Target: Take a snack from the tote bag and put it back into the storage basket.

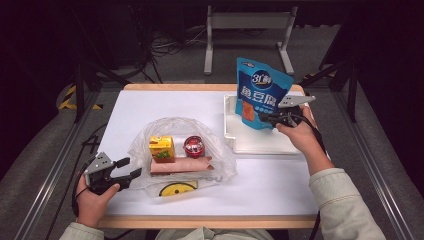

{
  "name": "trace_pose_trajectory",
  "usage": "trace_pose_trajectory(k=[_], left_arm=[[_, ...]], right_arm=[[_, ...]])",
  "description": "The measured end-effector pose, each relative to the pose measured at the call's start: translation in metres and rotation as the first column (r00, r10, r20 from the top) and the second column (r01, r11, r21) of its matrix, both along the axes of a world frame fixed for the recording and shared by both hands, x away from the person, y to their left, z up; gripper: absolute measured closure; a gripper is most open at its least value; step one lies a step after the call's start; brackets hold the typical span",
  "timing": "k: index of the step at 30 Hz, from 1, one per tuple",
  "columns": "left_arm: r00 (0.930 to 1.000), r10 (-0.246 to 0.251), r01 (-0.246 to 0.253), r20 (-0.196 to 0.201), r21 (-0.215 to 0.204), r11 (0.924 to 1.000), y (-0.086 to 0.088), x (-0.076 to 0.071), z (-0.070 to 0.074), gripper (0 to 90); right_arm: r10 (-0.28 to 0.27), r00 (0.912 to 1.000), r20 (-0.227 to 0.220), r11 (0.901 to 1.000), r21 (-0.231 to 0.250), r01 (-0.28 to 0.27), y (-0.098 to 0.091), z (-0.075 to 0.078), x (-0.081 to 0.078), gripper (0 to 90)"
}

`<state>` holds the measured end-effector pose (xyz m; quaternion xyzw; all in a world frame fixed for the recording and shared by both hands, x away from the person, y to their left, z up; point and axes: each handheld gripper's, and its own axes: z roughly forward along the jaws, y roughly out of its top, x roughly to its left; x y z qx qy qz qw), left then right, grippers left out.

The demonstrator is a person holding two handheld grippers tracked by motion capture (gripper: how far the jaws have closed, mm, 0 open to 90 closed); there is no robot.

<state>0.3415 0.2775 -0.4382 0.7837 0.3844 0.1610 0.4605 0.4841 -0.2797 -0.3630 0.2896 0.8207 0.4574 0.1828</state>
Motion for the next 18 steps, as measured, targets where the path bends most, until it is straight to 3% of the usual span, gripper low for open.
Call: trace_pose_trajectory(k=[9, 18], left_arm=[[1.0000, -0.003, 0.003, 0.005, 0.001, 1.0000, -0.001, 0.001, 0.000, 36.1], [1.0000, 0.000, 0.000, 0.006, 0.000, 1.0000, 0.000, 0.000, 0.000, 36.2]], right_arm=[[-0.074, 0.9966, -0.036, 0.9970, -0.022, 0.074, -0.007, -0.018, 0.009, 90.0], [-0.108, 0.9937, -0.032, 0.9930, -0.051, 0.106, -0.005, -0.024, 0.013, 90.0]])
